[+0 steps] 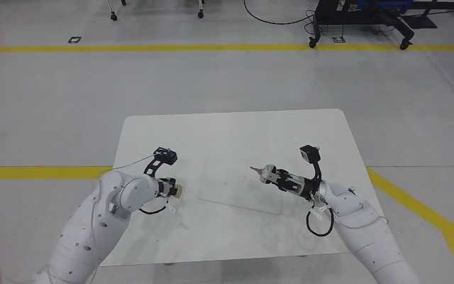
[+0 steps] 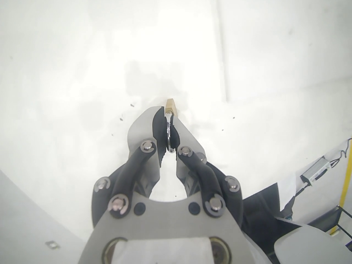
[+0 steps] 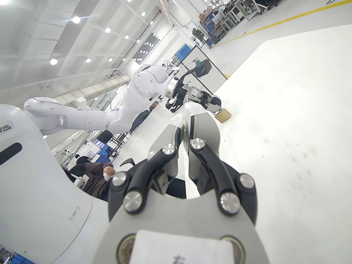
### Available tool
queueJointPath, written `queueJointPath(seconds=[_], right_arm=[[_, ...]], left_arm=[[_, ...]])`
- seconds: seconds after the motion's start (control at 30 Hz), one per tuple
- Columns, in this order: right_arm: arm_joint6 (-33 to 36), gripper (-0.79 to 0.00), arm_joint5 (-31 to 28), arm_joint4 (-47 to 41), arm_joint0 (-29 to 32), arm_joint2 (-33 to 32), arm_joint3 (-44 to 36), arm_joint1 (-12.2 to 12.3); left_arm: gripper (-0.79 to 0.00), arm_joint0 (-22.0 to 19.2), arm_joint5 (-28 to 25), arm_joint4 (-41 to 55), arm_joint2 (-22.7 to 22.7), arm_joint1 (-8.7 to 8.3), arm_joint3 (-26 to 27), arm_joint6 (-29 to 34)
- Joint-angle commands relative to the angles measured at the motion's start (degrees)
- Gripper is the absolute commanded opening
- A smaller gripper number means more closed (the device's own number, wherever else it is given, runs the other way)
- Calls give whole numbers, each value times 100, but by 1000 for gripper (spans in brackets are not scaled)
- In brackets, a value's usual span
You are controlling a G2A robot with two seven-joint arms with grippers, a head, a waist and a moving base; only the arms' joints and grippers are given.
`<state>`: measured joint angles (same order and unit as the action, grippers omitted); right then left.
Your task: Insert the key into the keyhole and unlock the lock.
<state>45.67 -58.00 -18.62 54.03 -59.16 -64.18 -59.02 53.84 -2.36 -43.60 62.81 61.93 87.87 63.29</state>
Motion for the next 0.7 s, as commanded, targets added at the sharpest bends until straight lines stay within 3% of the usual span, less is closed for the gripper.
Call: queueJointPath(seconds=[0.0, 0.2, 0.33, 0.57, 0.67], right_arm=[[0, -785, 0, 0, 0, 0, 0, 0], [0, -785, 0, 0, 0, 0, 0, 0], [0, -785, 0, 0, 0, 0, 0, 0], [0, -785, 0, 0, 0, 0, 0, 0], [-95, -785, 84, 18, 31, 5, -87, -8]], left_arm=[[-785, 149, -443, 723, 298, -28, 41, -234], [-785, 497, -2100, 3461, 976, -80, -339, -307], [-785, 474, -2711, 5004, 1052, -67, -958, 23], [-785, 461, -2744, 5058, 1047, -68, -1014, 68], [-785, 586, -2679, 4861, 1055, -73, -826, -276]])
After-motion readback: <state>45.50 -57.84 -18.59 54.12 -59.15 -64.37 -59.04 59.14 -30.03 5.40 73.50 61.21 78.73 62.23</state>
